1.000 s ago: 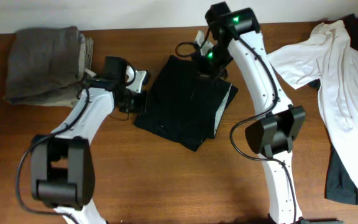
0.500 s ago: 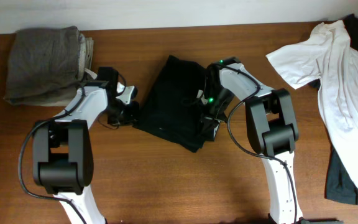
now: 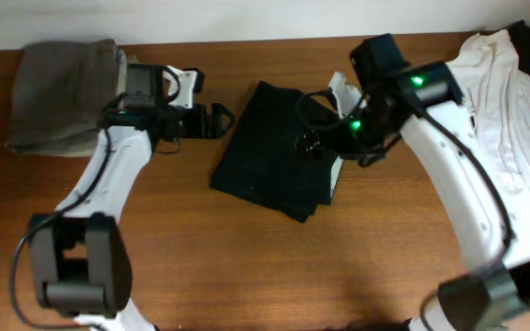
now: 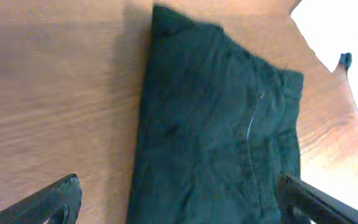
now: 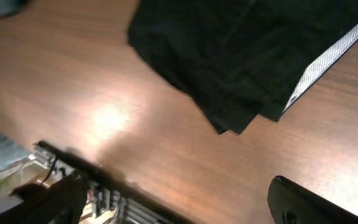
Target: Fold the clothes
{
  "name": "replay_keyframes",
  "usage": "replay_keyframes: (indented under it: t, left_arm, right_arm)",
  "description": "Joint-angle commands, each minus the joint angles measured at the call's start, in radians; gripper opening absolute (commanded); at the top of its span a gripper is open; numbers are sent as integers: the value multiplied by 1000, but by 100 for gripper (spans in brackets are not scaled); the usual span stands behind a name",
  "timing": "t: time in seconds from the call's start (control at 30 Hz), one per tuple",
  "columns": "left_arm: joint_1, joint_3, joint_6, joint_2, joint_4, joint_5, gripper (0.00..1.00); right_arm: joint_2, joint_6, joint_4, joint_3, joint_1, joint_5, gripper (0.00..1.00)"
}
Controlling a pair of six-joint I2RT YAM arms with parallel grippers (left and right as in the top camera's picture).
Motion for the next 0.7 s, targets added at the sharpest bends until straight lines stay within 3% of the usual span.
replay_keyframes:
  t: [0.0, 0.2, 0.47, 0.5, 0.53, 0.57, 0.6, 0.67]
  left_arm:
    - [-26, 6, 5, 127, 57, 37, 99]
    - [-74, 56, 1, 264, 96, 58, 99]
    - [-145, 56, 1, 343, 107, 60, 99]
    - [-148, 56, 1, 355, 108, 60, 94]
    - [-154, 56, 1, 360, 106, 60, 77]
    - [-158, 56, 1, 360, 110, 60, 66]
    - [-158, 56, 1, 360, 119, 60, 65]
    - [-156, 56, 1, 360, 122, 59, 20]
  right_arm:
    - [-91, -14, -4, 5, 68, -12, 97]
    - [-122, -14, -5, 5, 156, -2, 97]
    - [-122, -13, -32, 5, 161, -2, 96]
    - [-122, -13, -32, 5, 161, -2, 96]
    - [-122, -13, -32, 5, 161, -2, 96]
    - [-122, -13, -32, 5, 161, -2, 96]
    - [-122, -14, -32, 5, 161, -1, 96]
    - [-122, -14, -32, 5, 161, -1, 96]
